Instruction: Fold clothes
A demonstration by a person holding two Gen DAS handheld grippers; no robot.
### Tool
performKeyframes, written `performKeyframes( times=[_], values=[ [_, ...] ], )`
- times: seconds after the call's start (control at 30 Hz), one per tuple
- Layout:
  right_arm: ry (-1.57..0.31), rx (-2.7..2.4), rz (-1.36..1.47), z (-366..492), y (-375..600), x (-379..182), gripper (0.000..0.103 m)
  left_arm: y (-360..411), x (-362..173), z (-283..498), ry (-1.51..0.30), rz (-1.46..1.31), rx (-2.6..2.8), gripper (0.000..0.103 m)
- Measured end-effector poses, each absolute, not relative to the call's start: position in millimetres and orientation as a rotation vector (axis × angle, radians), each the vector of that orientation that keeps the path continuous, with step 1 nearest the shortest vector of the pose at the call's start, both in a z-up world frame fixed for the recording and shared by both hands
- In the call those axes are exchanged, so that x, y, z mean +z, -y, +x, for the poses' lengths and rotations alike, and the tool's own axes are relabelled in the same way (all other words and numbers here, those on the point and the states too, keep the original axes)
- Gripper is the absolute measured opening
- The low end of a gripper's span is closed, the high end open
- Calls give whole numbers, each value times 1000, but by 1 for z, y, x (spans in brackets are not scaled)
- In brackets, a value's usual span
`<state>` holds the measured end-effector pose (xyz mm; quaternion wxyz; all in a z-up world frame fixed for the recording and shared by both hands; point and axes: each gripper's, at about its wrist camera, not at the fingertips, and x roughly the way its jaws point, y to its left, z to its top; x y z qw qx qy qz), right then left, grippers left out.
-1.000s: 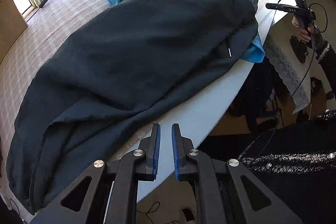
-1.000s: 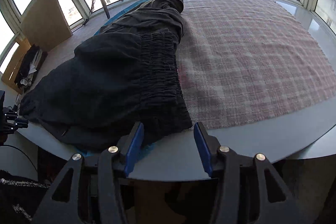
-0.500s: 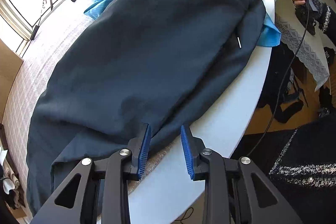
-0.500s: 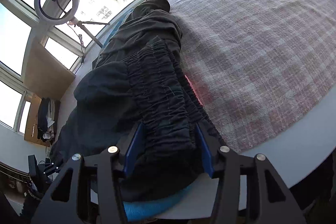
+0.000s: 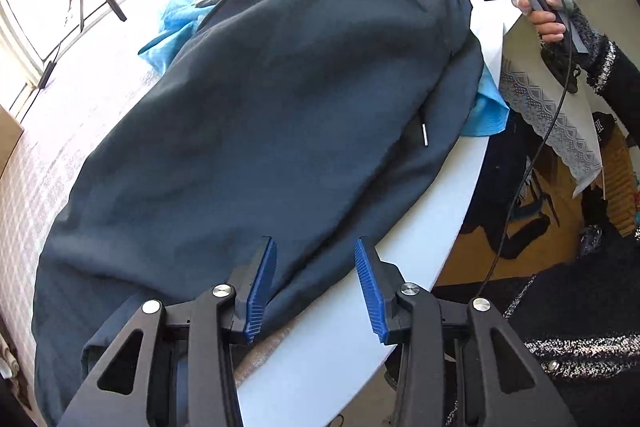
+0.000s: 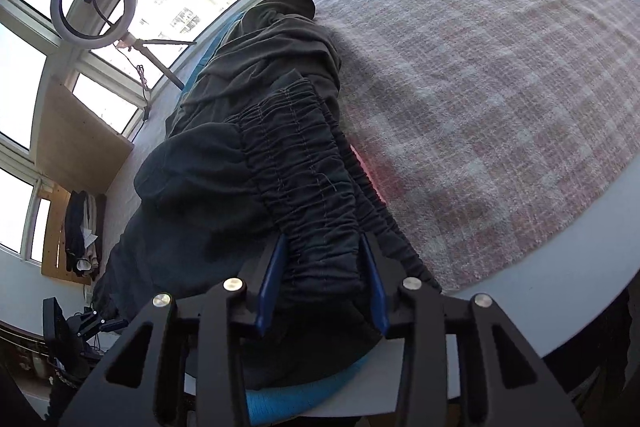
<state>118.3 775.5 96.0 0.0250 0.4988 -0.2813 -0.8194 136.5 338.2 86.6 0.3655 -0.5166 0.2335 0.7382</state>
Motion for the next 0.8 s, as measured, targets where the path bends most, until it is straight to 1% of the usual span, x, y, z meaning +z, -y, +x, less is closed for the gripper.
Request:
performKeyframes(
  times=[0.1, 0.17, 0.2, 0.23, 0.43, 0.53, 0.6, 0.67, 0.77, 0.8],
  values=[
    [910, -2544, 1525, 118, -776, 97, 34, -355, 70, 131, -663, -1354, 1873, 40],
    [919, -2559, 1513, 119, -777, 99, 26, -360, 59, 126, -689, -1376, 1863, 26],
    [927, -2569, 1501, 120, -777, 102, 23, -360, 58, 124, -697, -1373, 1874, 4],
    [941, -2578, 1486, 121, -777, 104, 21, -360, 58, 123, -704, -1367, 1887, 2],
    [1004, -2605, 1367, 133, -775, 135, 12, -339, 104, 113, -539, -1305, 1959, 1],
    [999, -2619, 1310, 148, -772, 157, 11, -328, 133, 116, -482, -1272, 1984, 1],
    [979, -2637, 1307, 164, -769, 165, 11, -321, 142, 125, -452, -1257, 1973, 1],
    [937, -2678, 1331, 180, -767, 164, 11, -308, 140, 132, -449, -1270, 1930, 1],
    [805, -2690, 1534, 182, -763, 130, 12, -316, 110, 147, -472, -1341, 1843, 3],
    [759, -2665, 1632, 178, -761, 114, 13, -316, 100, 149, -485, -1379, 1831, 8]
  ],
)
